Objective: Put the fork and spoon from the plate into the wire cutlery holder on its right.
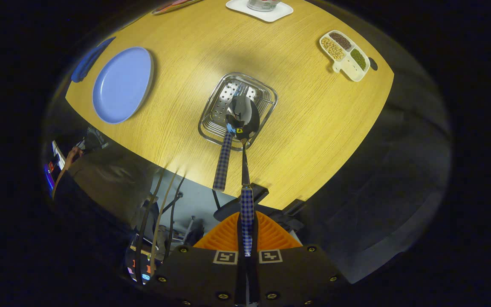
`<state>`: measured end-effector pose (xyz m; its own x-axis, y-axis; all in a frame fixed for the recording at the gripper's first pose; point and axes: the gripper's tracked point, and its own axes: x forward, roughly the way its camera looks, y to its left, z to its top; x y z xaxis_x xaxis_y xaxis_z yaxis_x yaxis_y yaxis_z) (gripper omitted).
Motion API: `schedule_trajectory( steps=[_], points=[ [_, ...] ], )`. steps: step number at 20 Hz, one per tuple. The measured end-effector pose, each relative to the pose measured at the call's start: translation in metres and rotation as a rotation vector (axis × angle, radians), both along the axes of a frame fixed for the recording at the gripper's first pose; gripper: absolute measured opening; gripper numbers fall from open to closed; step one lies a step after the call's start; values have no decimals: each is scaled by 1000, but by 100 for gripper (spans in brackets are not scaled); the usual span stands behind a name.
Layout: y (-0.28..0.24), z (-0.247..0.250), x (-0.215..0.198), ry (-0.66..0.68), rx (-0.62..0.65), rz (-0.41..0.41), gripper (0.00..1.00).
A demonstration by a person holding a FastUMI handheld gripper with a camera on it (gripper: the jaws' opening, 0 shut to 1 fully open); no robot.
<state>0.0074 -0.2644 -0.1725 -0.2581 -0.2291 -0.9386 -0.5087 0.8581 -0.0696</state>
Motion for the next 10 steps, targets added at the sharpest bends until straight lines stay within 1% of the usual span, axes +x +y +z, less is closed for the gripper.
schedule_trajectory(
  steps=[3, 7, 10],
  points=[
    [6, -9, 9, 49, -9, 4, 4],
    [-2, -18, 28, 55, -106, 23, 4],
    [13, -28, 31, 72, -67, 15, 3]
  ],
)
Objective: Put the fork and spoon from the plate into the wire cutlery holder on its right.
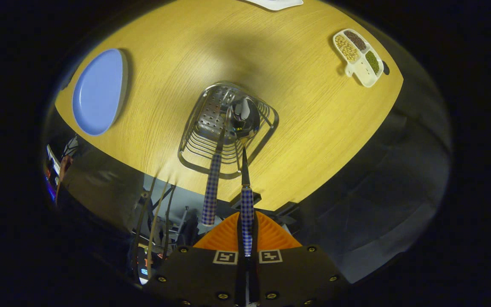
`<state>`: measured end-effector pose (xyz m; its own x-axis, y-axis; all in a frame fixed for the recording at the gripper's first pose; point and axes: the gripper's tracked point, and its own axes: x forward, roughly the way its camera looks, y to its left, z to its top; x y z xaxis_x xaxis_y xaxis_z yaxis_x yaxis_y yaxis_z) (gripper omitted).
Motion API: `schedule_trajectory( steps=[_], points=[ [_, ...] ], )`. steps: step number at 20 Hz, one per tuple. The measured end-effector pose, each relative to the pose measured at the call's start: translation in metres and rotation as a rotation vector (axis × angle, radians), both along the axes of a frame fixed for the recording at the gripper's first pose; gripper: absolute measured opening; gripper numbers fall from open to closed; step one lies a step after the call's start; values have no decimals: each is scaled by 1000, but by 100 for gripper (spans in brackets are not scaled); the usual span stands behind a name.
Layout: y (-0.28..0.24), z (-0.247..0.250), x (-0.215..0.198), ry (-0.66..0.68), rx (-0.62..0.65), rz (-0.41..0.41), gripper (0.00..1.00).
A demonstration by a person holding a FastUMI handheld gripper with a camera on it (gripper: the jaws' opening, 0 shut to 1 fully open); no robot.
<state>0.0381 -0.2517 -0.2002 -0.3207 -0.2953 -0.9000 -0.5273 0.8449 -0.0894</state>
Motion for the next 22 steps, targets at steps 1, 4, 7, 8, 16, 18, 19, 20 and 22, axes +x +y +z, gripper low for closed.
schedule_trajectory(
  steps=[1, 4, 7, 8, 16, 18, 19, 20, 22],
  points=[
    [-1, -2, 0, 9, -2, 6, 3],
    [-10, -5, 3, 26, -63, 47, 4],
    [-7, -11, 4, 23, -51, 26, 7],
    [-8, -12, 7, 13, -49, 26, 8],
    [-3, -5, 12, -49, -13, -3, 12],
    [0, -2, 15, -76, 8, -22, 12],
    [1, -1, 17, -88, 17, -30, 12],
    [1, 1, 17, -97, 22, -38, 12],
    [1, 6, 16, -104, 31, -53, 17]
  ],
)
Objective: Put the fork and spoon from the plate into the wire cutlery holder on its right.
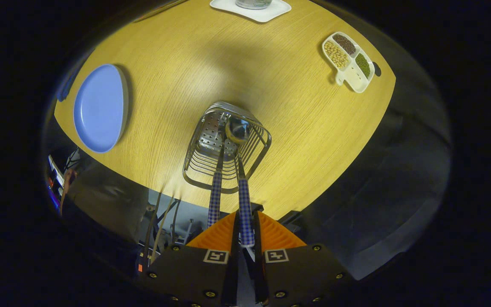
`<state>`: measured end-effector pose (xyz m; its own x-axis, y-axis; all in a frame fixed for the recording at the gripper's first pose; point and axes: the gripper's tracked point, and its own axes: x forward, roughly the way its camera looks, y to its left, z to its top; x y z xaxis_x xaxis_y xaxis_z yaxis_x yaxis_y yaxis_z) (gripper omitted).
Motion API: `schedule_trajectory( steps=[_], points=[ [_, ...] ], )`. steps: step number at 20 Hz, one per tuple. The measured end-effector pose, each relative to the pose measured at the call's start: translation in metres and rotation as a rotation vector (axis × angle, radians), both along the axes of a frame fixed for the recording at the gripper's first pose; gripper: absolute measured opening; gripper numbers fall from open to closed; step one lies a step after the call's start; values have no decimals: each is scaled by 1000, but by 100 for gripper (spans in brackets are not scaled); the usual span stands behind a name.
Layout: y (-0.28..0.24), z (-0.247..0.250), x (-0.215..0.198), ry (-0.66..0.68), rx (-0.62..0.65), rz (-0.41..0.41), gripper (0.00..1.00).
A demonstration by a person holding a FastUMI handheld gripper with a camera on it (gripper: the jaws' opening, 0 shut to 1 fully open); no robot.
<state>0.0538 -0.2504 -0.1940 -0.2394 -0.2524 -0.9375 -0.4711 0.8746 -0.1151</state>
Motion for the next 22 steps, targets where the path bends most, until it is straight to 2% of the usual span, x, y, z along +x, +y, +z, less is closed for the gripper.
schedule_trajectory(
  steps=[7, 11, 16, 19, 22],
  points=[
    [-1, 26, 4, -114, 12, 1, 17],
    [15, 42, 0, -235, 70, -12, 17],
    [59, 74, 2, -538, 237, -43, 17],
    [88, 97, 10, -780, 305, -16, 17],
    [122, 122, 11, -1054, 388, -45, 17]
  ],
)
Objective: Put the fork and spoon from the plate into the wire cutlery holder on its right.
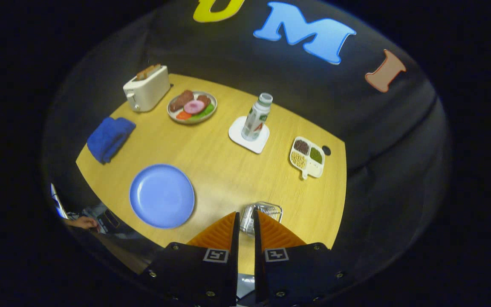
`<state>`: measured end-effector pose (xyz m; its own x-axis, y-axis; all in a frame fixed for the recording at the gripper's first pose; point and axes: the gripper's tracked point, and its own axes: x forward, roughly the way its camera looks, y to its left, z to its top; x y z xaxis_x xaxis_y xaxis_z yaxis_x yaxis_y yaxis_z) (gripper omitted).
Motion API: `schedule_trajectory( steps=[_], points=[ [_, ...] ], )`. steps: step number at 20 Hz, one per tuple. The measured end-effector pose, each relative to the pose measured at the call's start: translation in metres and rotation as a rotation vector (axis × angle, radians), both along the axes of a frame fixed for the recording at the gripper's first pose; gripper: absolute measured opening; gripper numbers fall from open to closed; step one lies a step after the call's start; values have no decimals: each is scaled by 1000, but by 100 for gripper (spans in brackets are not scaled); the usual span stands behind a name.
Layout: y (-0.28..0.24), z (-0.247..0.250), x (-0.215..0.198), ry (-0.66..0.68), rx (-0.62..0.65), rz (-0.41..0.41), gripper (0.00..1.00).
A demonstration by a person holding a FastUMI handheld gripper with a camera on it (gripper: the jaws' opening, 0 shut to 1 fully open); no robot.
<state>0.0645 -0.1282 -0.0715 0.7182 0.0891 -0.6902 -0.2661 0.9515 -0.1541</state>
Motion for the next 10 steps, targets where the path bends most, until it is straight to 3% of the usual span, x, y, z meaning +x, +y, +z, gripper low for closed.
schedule_trajectory(
  steps=[7, 10],
  points=[
    [62, 113, -35, -640, 271, -108, 17],
    [75, 144, -51, -784, 321, -143, 20]
  ],
)
